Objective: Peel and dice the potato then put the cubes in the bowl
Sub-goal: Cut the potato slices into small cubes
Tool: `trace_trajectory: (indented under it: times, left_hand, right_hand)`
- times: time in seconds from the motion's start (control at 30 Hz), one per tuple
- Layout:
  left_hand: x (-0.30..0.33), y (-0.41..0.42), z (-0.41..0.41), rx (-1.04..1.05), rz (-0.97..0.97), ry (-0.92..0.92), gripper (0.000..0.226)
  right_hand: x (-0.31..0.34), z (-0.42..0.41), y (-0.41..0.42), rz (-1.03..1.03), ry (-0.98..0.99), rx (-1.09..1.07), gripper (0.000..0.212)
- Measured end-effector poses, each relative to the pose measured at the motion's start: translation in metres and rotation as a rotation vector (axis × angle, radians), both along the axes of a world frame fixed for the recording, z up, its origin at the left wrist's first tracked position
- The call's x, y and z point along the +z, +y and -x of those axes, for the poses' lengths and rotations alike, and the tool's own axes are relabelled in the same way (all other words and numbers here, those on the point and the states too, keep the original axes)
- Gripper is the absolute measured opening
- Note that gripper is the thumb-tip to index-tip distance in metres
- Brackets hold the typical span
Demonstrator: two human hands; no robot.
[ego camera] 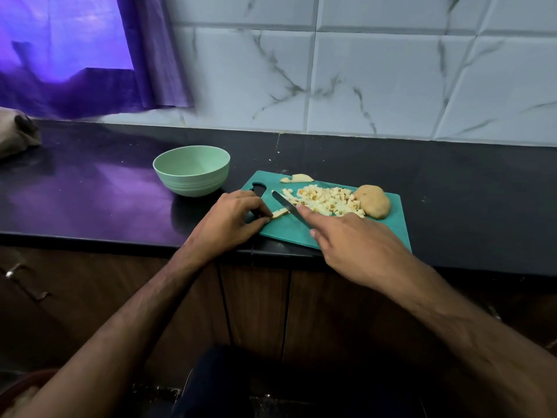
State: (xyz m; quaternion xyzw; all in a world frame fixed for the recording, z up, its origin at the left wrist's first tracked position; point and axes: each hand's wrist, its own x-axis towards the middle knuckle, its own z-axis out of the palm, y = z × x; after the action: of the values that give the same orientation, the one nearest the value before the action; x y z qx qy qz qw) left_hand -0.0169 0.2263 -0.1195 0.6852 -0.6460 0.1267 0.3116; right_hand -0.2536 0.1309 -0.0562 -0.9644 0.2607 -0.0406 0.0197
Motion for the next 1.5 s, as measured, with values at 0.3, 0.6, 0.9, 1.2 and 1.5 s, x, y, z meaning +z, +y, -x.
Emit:
trace_trajectory:
  times: [0.3, 0.6, 0.9, 1.2, 1.5]
  left_hand:
    - [-0.001, -0.002, -0.003, -0.021, -0.006, -0.008, 0.01]
    - [-0.001, 0.0, -0.001, 0.04, -0.004, -0.005, 0.015]
    - [0.001, 0.001, 0.004, -0.006, 0.042, 0.129, 0.038]
    - [0.001, 0.001, 0.004, 0.012, 0.042, 0.139, 0.039]
    - [-0.001, 0.0, 0.001, -0.004, 0.062, 0.113, 0.039]
  right_hand:
    - [-0.016, -0.002, 0.012, 0.005, 0.046, 0.023, 0.054]
    - [-0.002, -0.01, 0.003, -0.015, 0.022, 0.034, 0.051]
    - [-0.019, -0.01, 0.016, -0.005, 0.064, 0.035, 0.055]
    - [-0.001, -0.01, 0.009, -0.039, 0.03, 0.059, 0.051]
    - [-0.021, -0.018, 0.014, -0.013, 0.028, 0.079, 0.052]
